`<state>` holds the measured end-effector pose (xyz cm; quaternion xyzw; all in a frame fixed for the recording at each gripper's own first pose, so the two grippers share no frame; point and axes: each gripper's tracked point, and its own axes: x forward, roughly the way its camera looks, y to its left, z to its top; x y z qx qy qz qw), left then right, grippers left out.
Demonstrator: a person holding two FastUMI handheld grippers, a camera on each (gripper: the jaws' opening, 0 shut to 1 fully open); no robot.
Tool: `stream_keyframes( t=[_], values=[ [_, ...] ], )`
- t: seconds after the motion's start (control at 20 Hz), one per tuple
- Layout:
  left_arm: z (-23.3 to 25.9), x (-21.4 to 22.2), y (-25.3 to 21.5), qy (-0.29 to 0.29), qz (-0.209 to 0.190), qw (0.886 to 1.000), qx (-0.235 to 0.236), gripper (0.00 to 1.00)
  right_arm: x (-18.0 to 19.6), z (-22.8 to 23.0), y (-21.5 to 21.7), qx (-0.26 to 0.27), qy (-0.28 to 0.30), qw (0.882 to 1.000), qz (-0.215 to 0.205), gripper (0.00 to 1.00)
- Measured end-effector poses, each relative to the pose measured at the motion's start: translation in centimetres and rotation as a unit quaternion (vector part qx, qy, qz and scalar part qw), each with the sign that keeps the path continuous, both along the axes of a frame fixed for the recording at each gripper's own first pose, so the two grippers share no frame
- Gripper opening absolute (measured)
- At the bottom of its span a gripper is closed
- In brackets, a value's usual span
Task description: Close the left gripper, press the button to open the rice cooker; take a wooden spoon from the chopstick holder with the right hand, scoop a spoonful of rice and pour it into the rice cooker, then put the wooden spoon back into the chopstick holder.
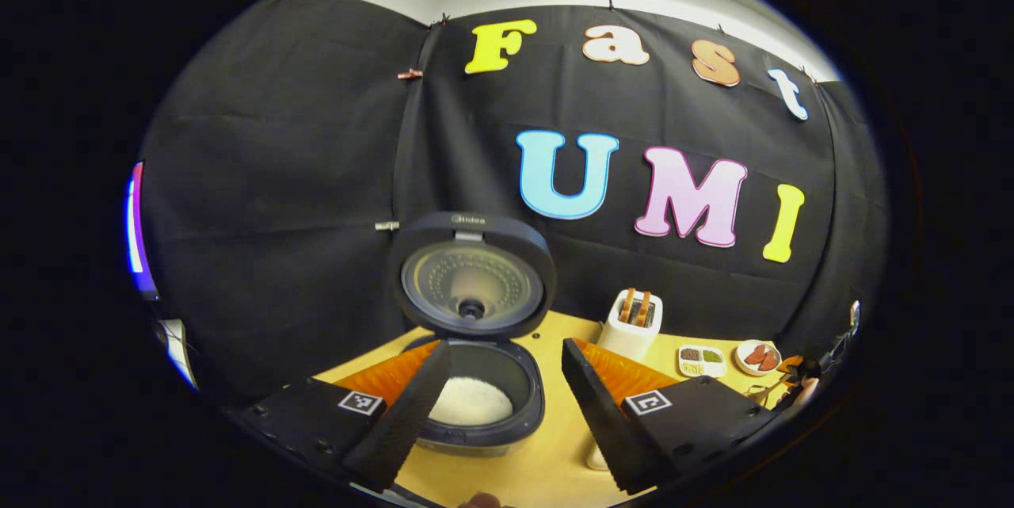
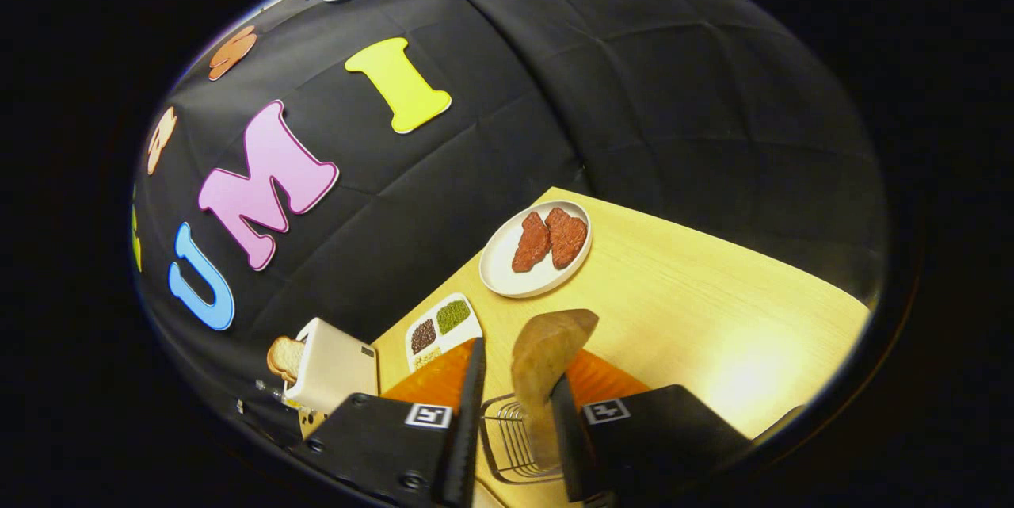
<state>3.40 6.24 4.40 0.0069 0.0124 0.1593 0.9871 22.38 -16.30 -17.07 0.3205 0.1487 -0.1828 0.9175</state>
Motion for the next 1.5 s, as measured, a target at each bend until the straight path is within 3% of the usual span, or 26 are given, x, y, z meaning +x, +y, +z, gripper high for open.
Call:
stream_keyframes(
  t=[0.15, 0.5, 0.8, 0.95, 1.1, 1.3, 1.5],
  values=[
    [3.4, 0.8, 1.0, -0.041, 0.002, 0.998, 0.051, 0.95, -2.1, 1.2, -0.1, -0.030, -0.003, 1.000, -0.001, 0.99],
    [10.2, 4.0, 4.6, -0.126, -0.010, 0.984, 0.128, 0.95, -9.1, 5.7, 0.4, -0.113, -0.023, 0.993, 0.003, 0.98],
    [12.1, 9.8, 6.9, -0.150, -0.036, 0.977, 0.144, 0.94, -15.1, 8.7, 2.6, -0.176, -0.031, 0.983, 0.032, 0.98],
    [11.6, 12.5, 8.2, -0.144, -0.036, 0.979, 0.142, 0.93, -16.9, 9.7, 3.7, -0.220, -0.033, 0.973, 0.059, 0.98],
    [11.2, 14.5, 9.8, -0.139, -0.028, 0.980, 0.137, 0.99, -16.7, 11.1, 4.4, -0.265, -0.047, 0.960, 0.082, 0.98],
    [9.0, 16.9, 9.8, -0.070, -0.040, 0.984, 0.157, 0.96, -16.3, 13.1, 6.4, -0.289, -0.074, 0.949, 0.105, 0.98],
    [8.0, 15.7, 8.8, -0.024, -0.021, 0.986, 0.163, 1.00, -16.4, 13.7, 8.7, -0.302, -0.092, 0.940, 0.130, 0.98]
  ],
)
